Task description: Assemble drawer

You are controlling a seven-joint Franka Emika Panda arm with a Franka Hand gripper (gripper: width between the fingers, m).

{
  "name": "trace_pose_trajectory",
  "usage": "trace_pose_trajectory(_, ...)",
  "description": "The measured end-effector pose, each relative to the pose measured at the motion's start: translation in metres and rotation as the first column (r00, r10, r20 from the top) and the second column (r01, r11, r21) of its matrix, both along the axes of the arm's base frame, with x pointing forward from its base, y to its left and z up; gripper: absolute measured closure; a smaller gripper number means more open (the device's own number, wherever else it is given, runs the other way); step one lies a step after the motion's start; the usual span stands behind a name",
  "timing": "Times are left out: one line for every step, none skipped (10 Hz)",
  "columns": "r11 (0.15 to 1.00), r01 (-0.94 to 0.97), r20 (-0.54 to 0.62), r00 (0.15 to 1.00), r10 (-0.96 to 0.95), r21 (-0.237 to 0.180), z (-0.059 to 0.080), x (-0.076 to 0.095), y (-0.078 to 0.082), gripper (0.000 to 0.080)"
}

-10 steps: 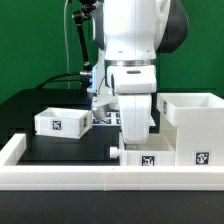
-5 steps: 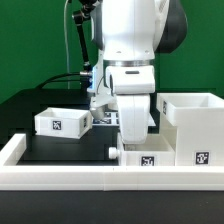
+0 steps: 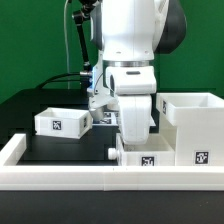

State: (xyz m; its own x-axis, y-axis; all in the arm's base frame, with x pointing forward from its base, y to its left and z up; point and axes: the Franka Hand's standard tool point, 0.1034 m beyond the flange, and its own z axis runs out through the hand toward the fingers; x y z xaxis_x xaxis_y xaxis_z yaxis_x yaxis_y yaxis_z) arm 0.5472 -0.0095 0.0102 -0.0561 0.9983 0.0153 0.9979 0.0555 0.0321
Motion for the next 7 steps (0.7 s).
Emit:
trace_pose_trajectory(1.000,0.001,0.000,1.000,-0.001,0.000,0.0002,0.0000,0.0001,0.0757)
trace_pose_trajectory(1.000,0.003,0.000,1.000,-0.003,0.000,0.0002,0.0000,0.0002,0.0757)
trace_pose_trajectory(1.000,0.007,-0.007,1.000,-0.007,-0.001,0.0001,-0.0005,-0.0002,0.0757)
trace_pose_trajectory(1.000,0.007,-0.018,1.000,-0.007,-0.004,0.0004,-0.0004,-0.0010,0.0757)
trace_pose_trajectory(1.000,0.007,-0.017,1.000,-0.007,-0.003,0.0002,-0.0005,-0.0010,0.0757)
trace_pose_trajectory(1.000,0.007,-0.017,1.000,-0.007,-0.003,0.0002,-0.0005,-0.0010,0.0757)
trace_pose_trajectory(1.000,0.006,-0.016,1.000,-0.006,-0.002,0.0004,0.0000,0.0013,0.0757)
